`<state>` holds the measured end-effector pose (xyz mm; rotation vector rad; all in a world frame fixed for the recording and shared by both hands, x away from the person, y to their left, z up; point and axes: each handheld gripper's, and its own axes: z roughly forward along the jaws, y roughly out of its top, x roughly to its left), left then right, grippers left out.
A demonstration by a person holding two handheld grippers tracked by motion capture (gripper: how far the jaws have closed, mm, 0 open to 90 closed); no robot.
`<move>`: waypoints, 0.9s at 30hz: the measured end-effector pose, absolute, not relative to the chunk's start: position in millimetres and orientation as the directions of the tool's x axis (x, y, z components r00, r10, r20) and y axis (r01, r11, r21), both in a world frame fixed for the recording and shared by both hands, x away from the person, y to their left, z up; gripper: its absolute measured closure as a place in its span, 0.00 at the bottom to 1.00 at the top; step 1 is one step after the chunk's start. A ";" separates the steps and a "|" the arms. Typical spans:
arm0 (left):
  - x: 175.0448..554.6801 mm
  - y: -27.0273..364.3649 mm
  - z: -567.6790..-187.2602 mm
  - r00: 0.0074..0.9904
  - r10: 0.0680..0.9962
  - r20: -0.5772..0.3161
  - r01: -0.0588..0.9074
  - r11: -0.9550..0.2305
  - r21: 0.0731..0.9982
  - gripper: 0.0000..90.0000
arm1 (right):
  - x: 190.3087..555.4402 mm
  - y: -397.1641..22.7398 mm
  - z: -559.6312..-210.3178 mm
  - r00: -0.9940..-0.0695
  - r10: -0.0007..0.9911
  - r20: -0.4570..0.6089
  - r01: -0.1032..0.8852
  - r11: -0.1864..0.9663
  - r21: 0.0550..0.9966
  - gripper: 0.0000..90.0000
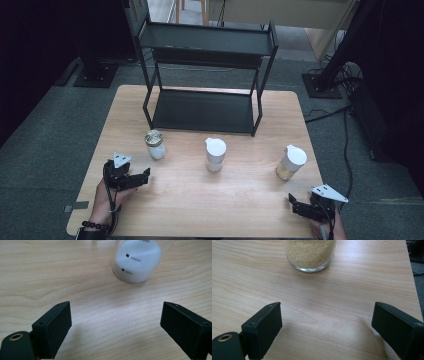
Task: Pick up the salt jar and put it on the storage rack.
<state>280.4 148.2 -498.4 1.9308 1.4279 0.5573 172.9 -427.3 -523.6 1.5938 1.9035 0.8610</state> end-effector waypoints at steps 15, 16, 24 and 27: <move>294.7 135.0 -493.0 0.314 0.949 -0.035 0.658 -0.191 0.729 0.11 | 172.6 -427.0 -523.6 -0.189 0.982 0.017 0.662 0.114 0.741 0.10; 296.0 133.7 -492.8 0.315 0.948 -0.034 0.658 -0.192 0.728 0.11 | 172.6 -426.9 -523.6 -0.189 0.982 0.016 0.662 0.115 0.741 0.10; 301.9 127.1 -491.5 0.312 0.949 -0.046 0.660 -0.181 0.730 0.11 | 172.6 -427.0 -523.5 -0.189 0.982 0.017 0.660 0.114 0.742 0.07; 304.2 124.2 -492.7 0.308 0.950 -0.045 0.665 -0.181 0.724 0.11 | 172.8 -427.0 -523.6 -0.189 0.982 0.018 0.661 0.113 0.741 0.07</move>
